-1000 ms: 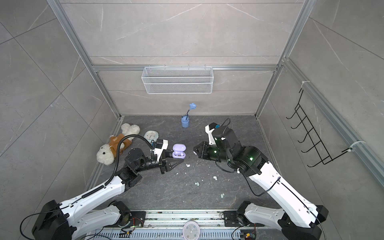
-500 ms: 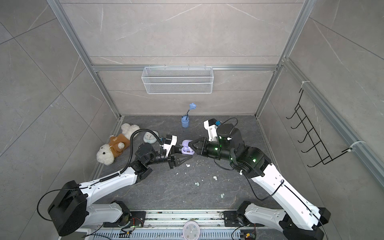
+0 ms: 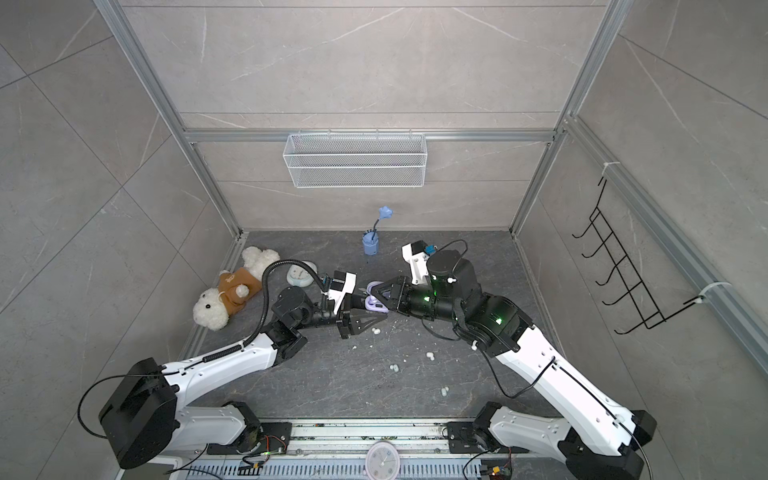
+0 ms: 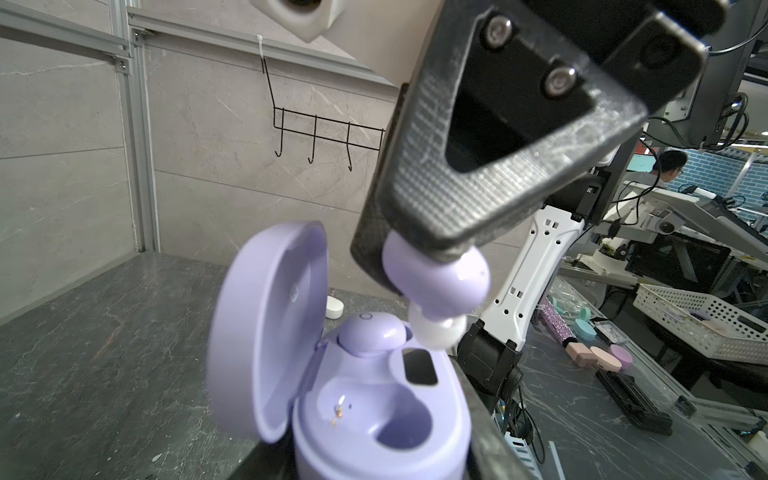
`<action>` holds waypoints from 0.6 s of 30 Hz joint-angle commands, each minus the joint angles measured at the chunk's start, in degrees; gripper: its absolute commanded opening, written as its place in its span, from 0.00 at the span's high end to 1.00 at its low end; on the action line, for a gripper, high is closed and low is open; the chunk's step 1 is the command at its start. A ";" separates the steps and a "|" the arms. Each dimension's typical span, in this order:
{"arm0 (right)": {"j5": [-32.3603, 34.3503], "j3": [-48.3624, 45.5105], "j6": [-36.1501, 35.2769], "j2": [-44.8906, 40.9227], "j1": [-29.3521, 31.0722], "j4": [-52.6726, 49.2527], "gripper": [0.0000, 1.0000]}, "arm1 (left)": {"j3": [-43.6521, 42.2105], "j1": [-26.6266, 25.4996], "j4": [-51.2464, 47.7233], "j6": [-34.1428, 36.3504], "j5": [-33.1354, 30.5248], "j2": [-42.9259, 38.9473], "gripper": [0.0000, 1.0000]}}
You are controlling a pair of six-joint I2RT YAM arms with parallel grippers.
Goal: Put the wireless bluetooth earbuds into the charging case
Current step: 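Press the earbud into the empty case slot with the right gripper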
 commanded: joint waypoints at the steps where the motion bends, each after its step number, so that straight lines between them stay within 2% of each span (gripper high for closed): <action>1: -0.11 -0.80 0.89 0.73 0.64 1.77 0.85 | 2.64 -0.31 4.38 0.50 1.10 -0.19 0.75; 18: 0.52 -1.66 0.81 1.29 1.33 -0.39 0.85 | 2.53 -0.49 4.41 0.43 0.84 -0.92 0.75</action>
